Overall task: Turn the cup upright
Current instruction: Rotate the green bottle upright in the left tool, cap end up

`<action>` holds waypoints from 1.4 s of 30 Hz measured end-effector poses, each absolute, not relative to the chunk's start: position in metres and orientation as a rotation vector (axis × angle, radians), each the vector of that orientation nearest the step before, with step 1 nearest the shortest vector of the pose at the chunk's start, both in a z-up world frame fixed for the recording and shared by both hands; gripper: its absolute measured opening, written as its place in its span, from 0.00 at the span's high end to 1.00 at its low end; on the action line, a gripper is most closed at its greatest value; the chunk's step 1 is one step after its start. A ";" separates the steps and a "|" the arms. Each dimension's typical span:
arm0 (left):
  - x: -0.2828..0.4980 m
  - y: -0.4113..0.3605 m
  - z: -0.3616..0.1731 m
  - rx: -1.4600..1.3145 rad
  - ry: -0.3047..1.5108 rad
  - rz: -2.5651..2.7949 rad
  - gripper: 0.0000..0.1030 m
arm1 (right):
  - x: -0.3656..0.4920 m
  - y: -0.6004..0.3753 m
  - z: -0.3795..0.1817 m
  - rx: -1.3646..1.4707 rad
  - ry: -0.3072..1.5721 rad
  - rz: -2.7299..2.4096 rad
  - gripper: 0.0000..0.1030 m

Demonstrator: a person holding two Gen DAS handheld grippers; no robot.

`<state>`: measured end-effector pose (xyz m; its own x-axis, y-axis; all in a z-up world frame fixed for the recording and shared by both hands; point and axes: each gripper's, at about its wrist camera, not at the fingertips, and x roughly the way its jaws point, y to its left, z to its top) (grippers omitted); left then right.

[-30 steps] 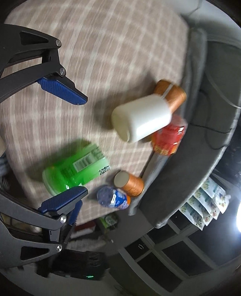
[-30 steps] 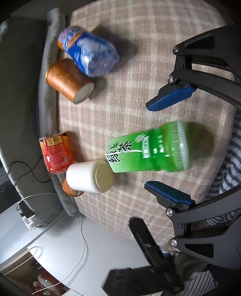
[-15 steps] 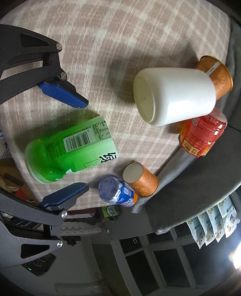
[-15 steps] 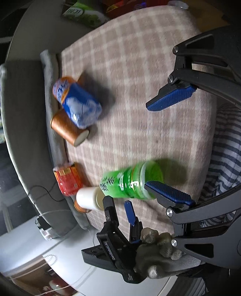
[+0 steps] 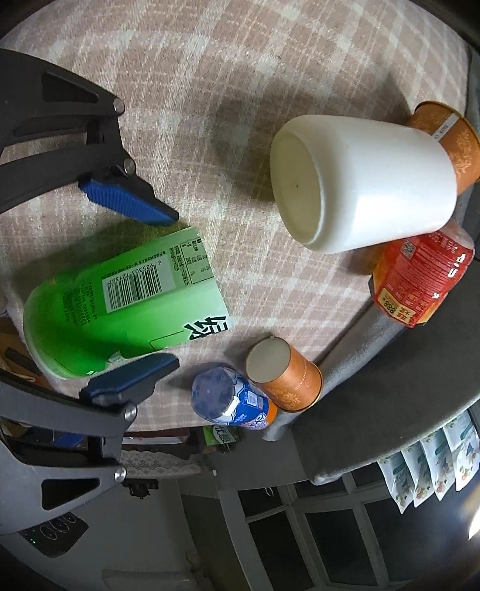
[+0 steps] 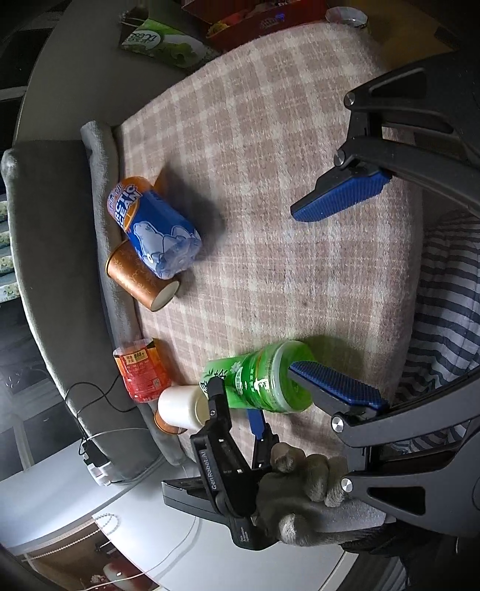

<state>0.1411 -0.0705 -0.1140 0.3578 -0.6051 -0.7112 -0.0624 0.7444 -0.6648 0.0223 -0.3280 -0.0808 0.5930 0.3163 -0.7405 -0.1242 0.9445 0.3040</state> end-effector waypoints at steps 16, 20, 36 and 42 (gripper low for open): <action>0.133 -0.081 -0.097 -0.587 1.106 -0.396 0.40 | 0.019 -0.321 -0.070 0.191 0.851 0.222 0.22; 0.129 -0.084 -0.084 -0.537 1.055 -0.395 0.40 | 0.017 -0.318 -0.067 0.174 0.839 0.220 0.22; 0.125 -0.096 -0.066 -0.421 0.959 -0.385 0.42 | 0.017 -0.318 -0.067 0.173 0.840 0.215 0.22; 0.117 -0.109 -0.057 -0.338 0.911 -0.387 0.43 | 0.016 -0.318 -0.066 0.176 0.837 0.214 0.22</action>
